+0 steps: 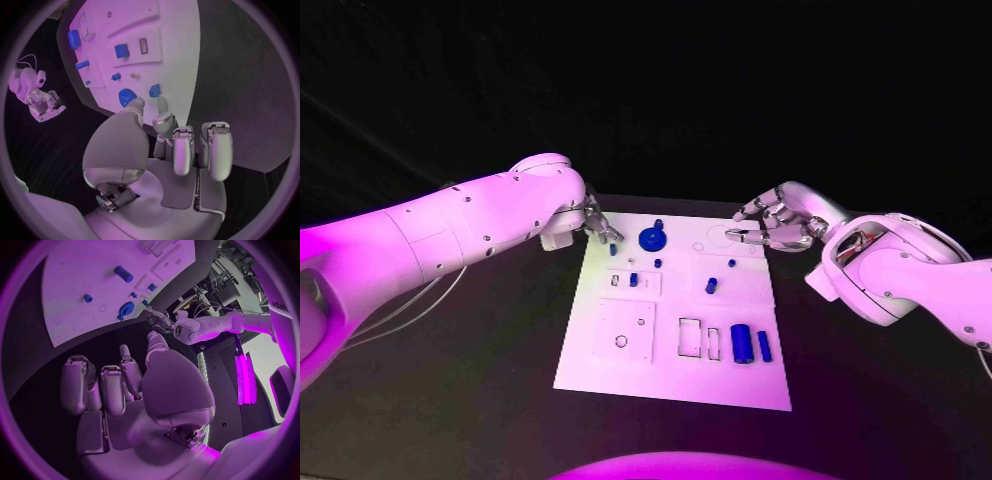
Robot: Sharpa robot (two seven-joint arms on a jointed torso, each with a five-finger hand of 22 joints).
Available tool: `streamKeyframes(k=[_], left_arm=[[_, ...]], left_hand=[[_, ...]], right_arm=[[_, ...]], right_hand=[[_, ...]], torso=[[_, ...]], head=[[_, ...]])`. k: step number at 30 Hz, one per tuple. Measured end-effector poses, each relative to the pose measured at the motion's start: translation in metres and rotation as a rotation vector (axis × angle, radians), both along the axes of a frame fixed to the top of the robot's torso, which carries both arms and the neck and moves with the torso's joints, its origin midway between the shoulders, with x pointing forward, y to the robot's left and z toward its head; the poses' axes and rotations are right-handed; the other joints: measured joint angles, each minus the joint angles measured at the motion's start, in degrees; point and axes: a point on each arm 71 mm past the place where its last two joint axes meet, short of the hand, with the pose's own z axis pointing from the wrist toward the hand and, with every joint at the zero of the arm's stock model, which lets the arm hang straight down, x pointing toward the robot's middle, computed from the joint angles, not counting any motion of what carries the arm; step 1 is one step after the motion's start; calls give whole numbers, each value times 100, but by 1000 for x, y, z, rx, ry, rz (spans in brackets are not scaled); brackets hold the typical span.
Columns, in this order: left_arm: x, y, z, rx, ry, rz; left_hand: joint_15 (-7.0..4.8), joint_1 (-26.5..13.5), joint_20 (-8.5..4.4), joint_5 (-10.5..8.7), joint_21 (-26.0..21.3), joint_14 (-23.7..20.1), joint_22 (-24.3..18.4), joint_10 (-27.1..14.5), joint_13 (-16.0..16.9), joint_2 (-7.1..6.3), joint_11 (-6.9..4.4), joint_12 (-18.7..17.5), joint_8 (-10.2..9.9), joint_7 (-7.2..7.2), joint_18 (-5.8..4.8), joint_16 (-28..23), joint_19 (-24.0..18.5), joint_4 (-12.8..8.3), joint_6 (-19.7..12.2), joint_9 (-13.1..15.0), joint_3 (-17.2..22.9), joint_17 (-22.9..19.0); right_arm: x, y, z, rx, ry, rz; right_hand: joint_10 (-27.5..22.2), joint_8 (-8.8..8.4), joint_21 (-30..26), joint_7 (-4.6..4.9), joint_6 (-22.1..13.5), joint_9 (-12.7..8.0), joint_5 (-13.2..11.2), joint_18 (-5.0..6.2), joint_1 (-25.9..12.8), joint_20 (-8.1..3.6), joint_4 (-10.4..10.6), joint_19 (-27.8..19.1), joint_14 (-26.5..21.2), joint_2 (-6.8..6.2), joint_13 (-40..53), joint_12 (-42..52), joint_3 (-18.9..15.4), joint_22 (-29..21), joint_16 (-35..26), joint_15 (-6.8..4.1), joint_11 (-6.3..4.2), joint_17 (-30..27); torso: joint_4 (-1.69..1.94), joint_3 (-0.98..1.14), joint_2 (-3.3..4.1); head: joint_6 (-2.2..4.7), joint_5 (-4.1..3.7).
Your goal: Assemble the parts on the task board
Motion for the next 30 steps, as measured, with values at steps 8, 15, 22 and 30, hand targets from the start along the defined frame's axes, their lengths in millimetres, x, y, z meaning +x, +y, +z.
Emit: streamKeyframes(k=[8,15,22,30], left_arm=[[0,0,-4,4,9,1],[0,0,-9,7,20,4],[0,-1,-11,8,25,3],[0,-2,-14,8,32,3]], left_hand=[[21,37,0,0,0,22,0,0,-5,37,0,-26,0,0,0,0,0,-16,0,-13,-16,1],[21,68,0,0,0,22,0,-21,-10,68,21,-26,-21,0,0,0,0,-16,0,-23,-15,1],[21,112,0,0,0,22,0,-21,-16,113,21,-27,-21,0,1,0,0,-33,0,-36,-31,0],[21,135,0,0,1,22,0,-21,-15,135,21,-27,-21,0,0,0,0,-33,0,-42,-31,0]], right_arm=[[0,0,0,1,-1,0],[0,0,0,1,-1,0],[0,1,0,1,-1,1],[0,1,0,1,-1,1]], right_hand=[[0,0,0,0,0,0,0,0,0,0,0,0,0,0,0,0,0,-1,0,0,0,5],[0,0,0,0,0,-1,0,0,0,0,0,0,0,0,0,0,0,-1,0,0,0,4],[0,0,0,0,0,4,0,0,-23,0,-16,0,0,23,0,0,-16,4,0,0,0,4],[0,0,0,0,0,4,0,1,-23,0,-16,0,0,23,0,0,-16,4,0,0,0,3]], torso=[[-2,1,-1],[1,1,-3],[2,4,-7],[8,4,-7]], head=[[-18,-16],[-37,-23],[-48,-27],[-73,-31]])
